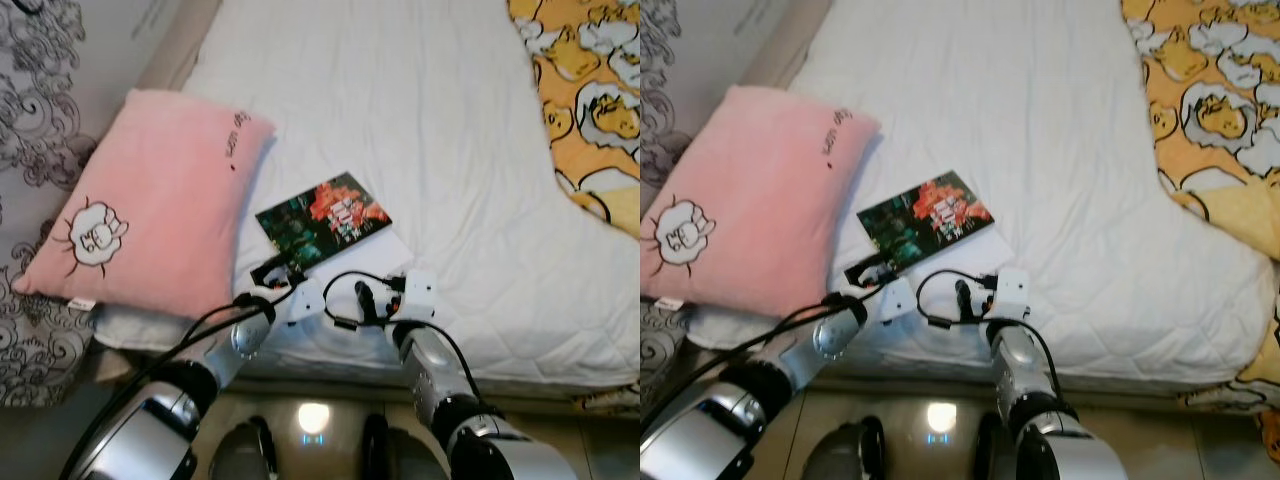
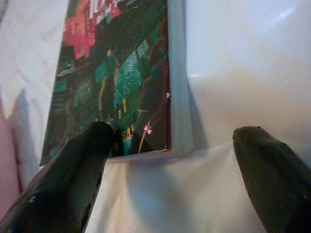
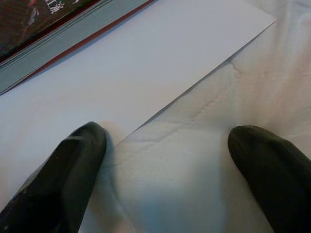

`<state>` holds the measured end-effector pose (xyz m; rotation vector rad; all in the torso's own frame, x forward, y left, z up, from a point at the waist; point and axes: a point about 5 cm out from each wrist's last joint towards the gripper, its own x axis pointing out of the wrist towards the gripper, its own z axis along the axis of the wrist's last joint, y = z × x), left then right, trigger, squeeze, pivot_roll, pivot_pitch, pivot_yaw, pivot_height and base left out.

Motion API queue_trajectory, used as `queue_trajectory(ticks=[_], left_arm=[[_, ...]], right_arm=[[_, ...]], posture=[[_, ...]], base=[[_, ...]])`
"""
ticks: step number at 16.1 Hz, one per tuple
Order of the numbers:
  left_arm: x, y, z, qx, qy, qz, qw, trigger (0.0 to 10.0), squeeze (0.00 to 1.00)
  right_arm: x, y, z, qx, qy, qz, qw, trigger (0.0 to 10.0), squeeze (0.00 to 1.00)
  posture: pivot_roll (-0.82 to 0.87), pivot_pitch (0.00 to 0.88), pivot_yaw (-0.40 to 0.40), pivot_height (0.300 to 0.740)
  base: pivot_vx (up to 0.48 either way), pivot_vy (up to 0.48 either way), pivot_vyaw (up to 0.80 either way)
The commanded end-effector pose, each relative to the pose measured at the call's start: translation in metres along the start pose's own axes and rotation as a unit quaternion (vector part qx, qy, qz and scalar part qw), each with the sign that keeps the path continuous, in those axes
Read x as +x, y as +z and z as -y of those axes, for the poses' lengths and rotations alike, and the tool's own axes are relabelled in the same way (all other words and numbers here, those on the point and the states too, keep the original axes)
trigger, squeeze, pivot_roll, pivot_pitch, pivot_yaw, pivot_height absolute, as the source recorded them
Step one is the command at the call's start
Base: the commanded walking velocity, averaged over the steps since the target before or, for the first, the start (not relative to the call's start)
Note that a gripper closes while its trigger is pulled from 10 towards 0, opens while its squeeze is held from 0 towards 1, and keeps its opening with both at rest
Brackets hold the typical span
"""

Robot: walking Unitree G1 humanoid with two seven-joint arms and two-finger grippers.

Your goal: Clean up the room

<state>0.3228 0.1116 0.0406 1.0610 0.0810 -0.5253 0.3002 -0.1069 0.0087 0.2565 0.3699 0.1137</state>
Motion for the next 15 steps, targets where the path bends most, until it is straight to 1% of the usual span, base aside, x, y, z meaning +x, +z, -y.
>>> queue_trajectory(ticks=[1,3,5,6,8,11,13,15], left_arm=[[0.003,0.003,-0.012,0.017,0.047,0.006,0.999,10.0,0.0],[0.004,0.004,-0.019,0.019,0.077,0.011,0.997,10.0,0.0],[0.003,0.007,-0.024,0.014,0.1,0.031,0.994,10.0,0.0],[0.002,0.005,-0.024,0.018,0.103,0.028,0.994,10.0,0.0],[0.0,-0.002,-0.014,0.037,0.089,0.011,0.995,10.0,0.0],[0.0,-0.004,-0.012,0.057,0.085,0.006,0.995,10.0,0.0],[0.002,-0.004,-0.015,0.078,0.089,-0.002,0.993,10.0,0.0],[0.008,-0.001,-0.024,0.085,0.093,-0.011,0.992,10.0,0.0]], right_arm=[[-0.011,-0.026,0.006,0.018,-0.016,-0.044,0.999,10.0,0.0],[-0.014,-0.03,0.005,0.015,-0.009,-0.043,0.999,10.0,0.0],[-0.02,-0.038,0.005,0.007,-0.002,-0.047,0.999,10.0,0.0],[-0.022,-0.041,0.006,0.006,-0.001,-0.05,0.999,10.0,0.0],[-0.025,-0.046,0.009,0.001,-0.001,-0.058,0.998,10.0,0.0],[-0.026,-0.047,0.01,-0.002,0.001,-0.057,0.998,10.0,0.0],[-0.025,-0.044,0.007,-0.002,0.007,-0.051,0.999,10.0,0.0],[-0.025,-0.043,0.005,-0.001,0.013,-0.046,0.999,10.0,0.0]], posture=[[0.13,0.292,-0.003,0.74],[0.13,0.292,-0.004,0.74],[0.12,0.29,-0.011,0.74],[0.12,0.289,-0.013,0.74],[0.12,0.289,-0.019,0.74],[0.11,0.287,-0.021,0.74],[0.11,0.285,-0.022,0.74],[0.11,0.282,-0.025,0.74]], base=[[0.0,0.0,0.0],[0.0,0.0,0.0],[0.0,0.0,0.0],[0.0,0.0,0.0],[0.0,0.0,0.0],[0.0,0.0,0.0],[0.0,0.0,0.0],[0.0,0.0,0.0]])
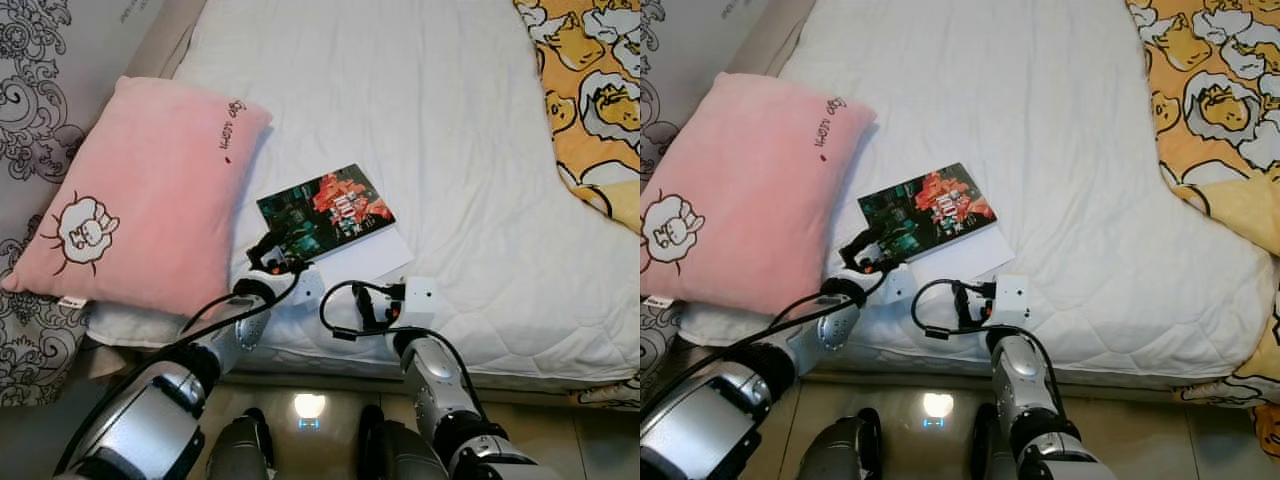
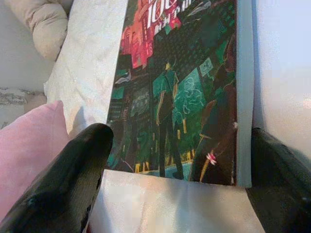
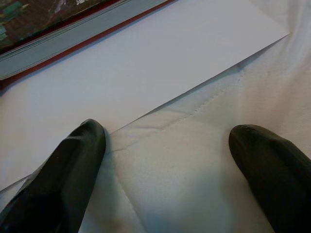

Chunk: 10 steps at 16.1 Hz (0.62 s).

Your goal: Clean up the room

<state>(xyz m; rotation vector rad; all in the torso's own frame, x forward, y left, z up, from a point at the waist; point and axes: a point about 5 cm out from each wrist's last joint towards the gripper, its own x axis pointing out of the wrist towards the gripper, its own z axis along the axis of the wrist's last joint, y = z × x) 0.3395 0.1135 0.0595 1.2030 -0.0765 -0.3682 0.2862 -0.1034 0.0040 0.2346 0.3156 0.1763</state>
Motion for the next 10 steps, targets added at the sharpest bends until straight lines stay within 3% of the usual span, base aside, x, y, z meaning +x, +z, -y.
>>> queue_trajectory(ticks=[1,2,3,4,10], left_arm=[[0.001,-0.0053,-0.0023,0.012,-0.003,-0.019,1.0,10.0,0.0],[0.0029,-0.0053,-0.005,0.013,-0.004,-0.024,1.0,10.0,0.0],[0.0057,-0.0052,-0.0084,0.019,-0.007,-0.031,0.999,9.1,0.0],[0.0082,-0.0031,-0.0108,0.011,-0.01,-0.033,0.999,10.0,0.0],[0.0065,-0.0034,-0.0046,0.011,-0.027,-0.036,0.999,10.0,0.0]], right_arm=[[-0.0155,-0.0321,0.0053,0.018,-0.016,-0.067,0.997,10.0,0.0],[-0.0156,-0.0322,0.0045,0.019,-0.015,-0.065,0.998,10.0,0.0],[-0.0161,-0.0327,0.0033,0.018,-0.012,-0.064,0.998,10.0,0.0],[-0.0175,-0.0347,0.0026,0.018,-0.011,-0.066,0.998,10.0,0.0],[-0.0206,-0.0384,0.0021,0.018,-0.009,-0.069,0.997,10.0,0.0]], posture=[[0.11,0.282,-0.025,0.74],[0.11,0.282,-0.025,0.74],[0.1,0.28,-0.021,0.74],[0.1,0.278,-0.019,0.74],[0.09,0.277,-0.013,0.74]], base=[[0.0,0.0,0.0],[0.0,0.0,0.0],[0.0,0.0,0.0],[0.0,0.0,0.0],[0.0,0.0,0.0]])
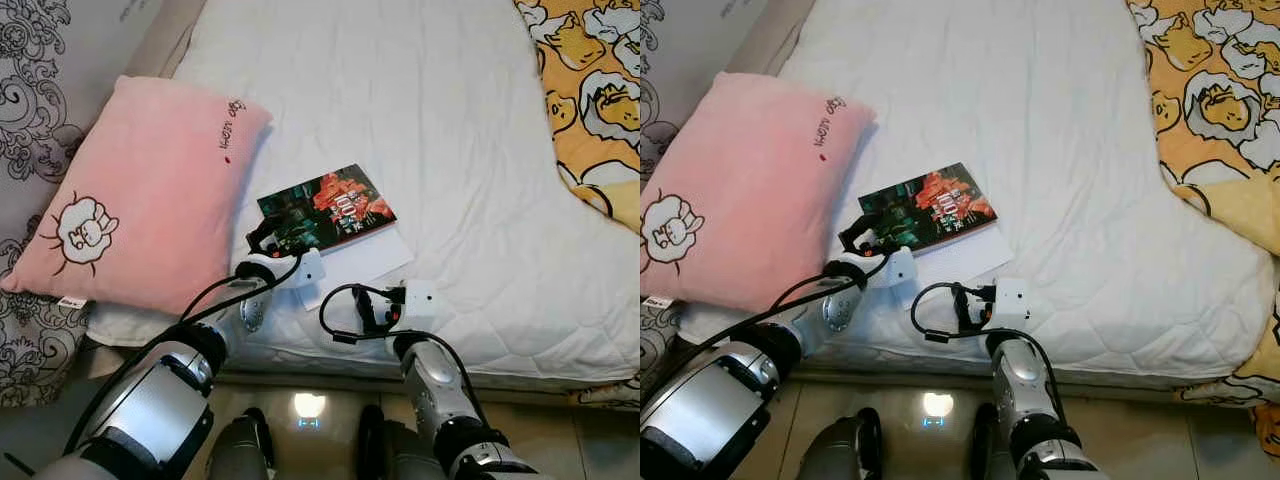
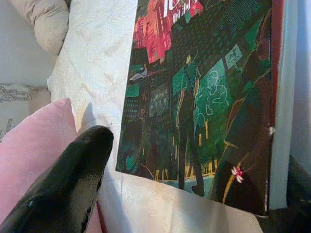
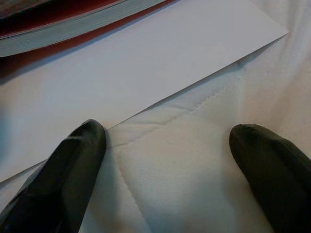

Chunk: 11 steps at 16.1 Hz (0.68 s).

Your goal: Clean up the room

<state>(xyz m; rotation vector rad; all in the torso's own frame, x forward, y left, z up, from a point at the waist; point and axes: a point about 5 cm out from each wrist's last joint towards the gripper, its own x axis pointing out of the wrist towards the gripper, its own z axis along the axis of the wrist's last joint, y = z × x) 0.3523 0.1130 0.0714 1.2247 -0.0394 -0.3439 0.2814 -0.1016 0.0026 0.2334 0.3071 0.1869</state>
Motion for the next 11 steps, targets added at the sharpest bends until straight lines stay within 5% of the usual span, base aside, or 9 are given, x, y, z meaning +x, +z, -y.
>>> queue_trajectory(ticks=[1,2,4,5,11], left_arm=[[-0.003,-0.006,0.008,-0.002,-0.026,-0.017,1.0,1.8,0.0],[-0.003,-0.006,0.006,-0.014,-0.028,-0.019,0.999,0.0,0.0],[0.0,-0.006,0.001,-0.122,-0.028,-0.045,0.991,0.0,0.0],[0.001,-0.006,0.0,-0.135,-0.026,-0.045,0.99,0.0,0.0],[0.001,-0.007,-0.016,-0.099,0.047,-0.02,0.994,0.0,0.0]], right_arm=[[-0.018,-0.035,0.004,0.02,-0.014,-0.072,0.997,10.0,0.0],[-0.018,-0.036,0.003,0.02,-0.013,-0.073,0.997,10.0,0.0],[-0.019,-0.038,0.002,0.019,-0.01,-0.075,0.997,10.0,0.0],[-0.019,-0.038,0.002,0.018,-0.01,-0.076,0.997,10.0,0.0],[-0.02,-0.039,0.004,0.016,-0.01,-0.079,0.997,10.0,0.0]], posture=[[0.09,0.277,-0.014,0.74],[0.09,0.276,-0.015,0.74],[0.09,0.272,-0.013,0.74],[0.1,0.263,-0.011,0.74],[0.1,0.246,-0.018,0.74]], base=[[0.0,0.0,0.0],[0.0,0.0,0.0],[0.0,0.0,0.0],[0.0,0.0,0.0],[0.0,0.0,0.0]])
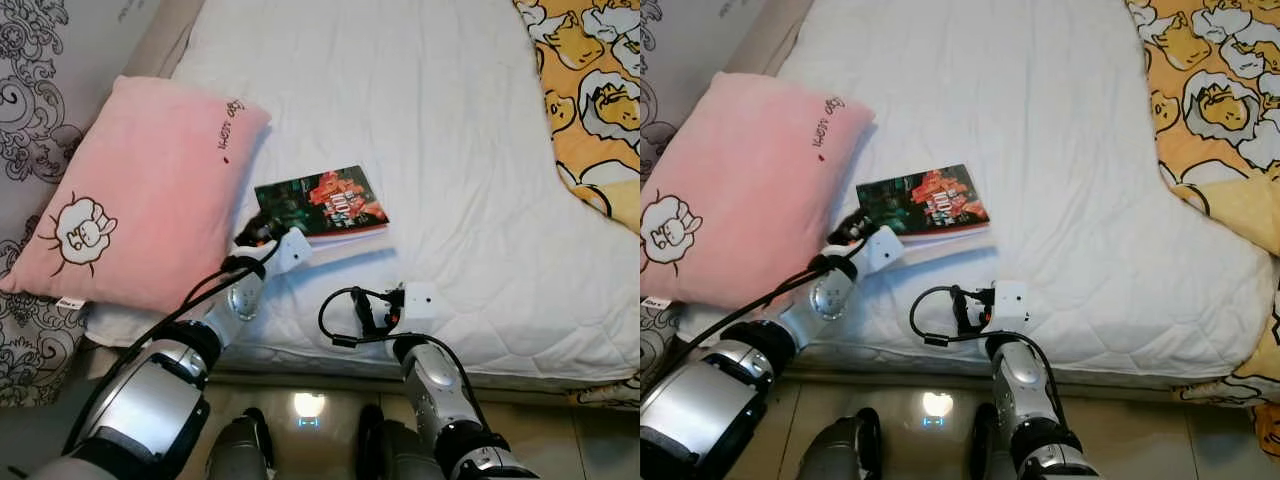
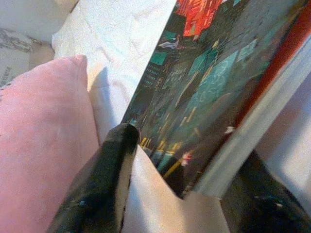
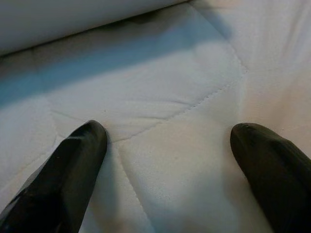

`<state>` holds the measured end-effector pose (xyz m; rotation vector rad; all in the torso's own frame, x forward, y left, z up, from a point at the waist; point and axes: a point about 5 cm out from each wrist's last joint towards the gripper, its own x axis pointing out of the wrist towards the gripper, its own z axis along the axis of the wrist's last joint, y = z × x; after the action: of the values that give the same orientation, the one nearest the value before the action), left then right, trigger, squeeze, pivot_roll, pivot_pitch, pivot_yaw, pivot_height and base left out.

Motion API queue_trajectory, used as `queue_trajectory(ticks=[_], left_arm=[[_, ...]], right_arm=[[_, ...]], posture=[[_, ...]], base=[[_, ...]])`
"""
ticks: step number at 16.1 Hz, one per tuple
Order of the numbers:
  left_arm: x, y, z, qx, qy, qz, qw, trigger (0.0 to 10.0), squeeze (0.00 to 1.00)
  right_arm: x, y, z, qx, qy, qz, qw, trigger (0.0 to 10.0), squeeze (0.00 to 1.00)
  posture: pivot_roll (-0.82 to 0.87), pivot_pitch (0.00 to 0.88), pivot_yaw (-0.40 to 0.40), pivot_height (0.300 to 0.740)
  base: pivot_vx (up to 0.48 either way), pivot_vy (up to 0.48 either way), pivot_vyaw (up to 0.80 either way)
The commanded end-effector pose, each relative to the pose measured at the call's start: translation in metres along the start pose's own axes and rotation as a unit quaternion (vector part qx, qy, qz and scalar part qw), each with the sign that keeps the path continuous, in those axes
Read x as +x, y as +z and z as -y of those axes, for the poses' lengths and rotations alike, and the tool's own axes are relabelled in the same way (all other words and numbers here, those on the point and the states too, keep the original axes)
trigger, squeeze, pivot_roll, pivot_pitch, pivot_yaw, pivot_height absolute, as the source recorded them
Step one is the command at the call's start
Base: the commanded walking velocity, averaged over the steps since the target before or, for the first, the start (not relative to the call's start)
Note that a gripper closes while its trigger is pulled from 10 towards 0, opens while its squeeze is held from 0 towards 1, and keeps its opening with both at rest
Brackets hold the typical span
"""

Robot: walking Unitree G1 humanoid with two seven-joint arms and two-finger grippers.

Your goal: Clean up the room

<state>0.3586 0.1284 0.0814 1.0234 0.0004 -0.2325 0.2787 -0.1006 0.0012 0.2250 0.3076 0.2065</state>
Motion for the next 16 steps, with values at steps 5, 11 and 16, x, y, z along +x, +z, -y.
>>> queue_trajectory(ticks=[5,11,16], left_arm=[[-0.001,0.024,0.01,0.05,-0.029,0.095,0.994,0.0,0.0],[-0.008,0.025,0.025,0.05,-0.09,0.123,0.987,0.0,0.0],[-0.006,0.015,0.023,-0.071,-0.105,0.053,0.99,0.0,0.0]], right_arm=[[-0.019,-0.037,0.006,0.02,-0.02,-0.079,0.996,10.0,0.0],[-0.018,-0.034,0.008,0.019,-0.021,-0.076,0.997,10.0,0.0],[-0.01,-0.015,0.01,-0.003,-0.023,-0.033,0.999,10.0,0.0]], posture=[[0.1,0.246,-0.022,0.74],[0.09,0.243,-0.02,0.74],[0.1,0.239,-0.02,0.74]], base=[[0.0,0.0,0.0],[0.0,0.0,0.0],[0.0,0.0,0.0]])
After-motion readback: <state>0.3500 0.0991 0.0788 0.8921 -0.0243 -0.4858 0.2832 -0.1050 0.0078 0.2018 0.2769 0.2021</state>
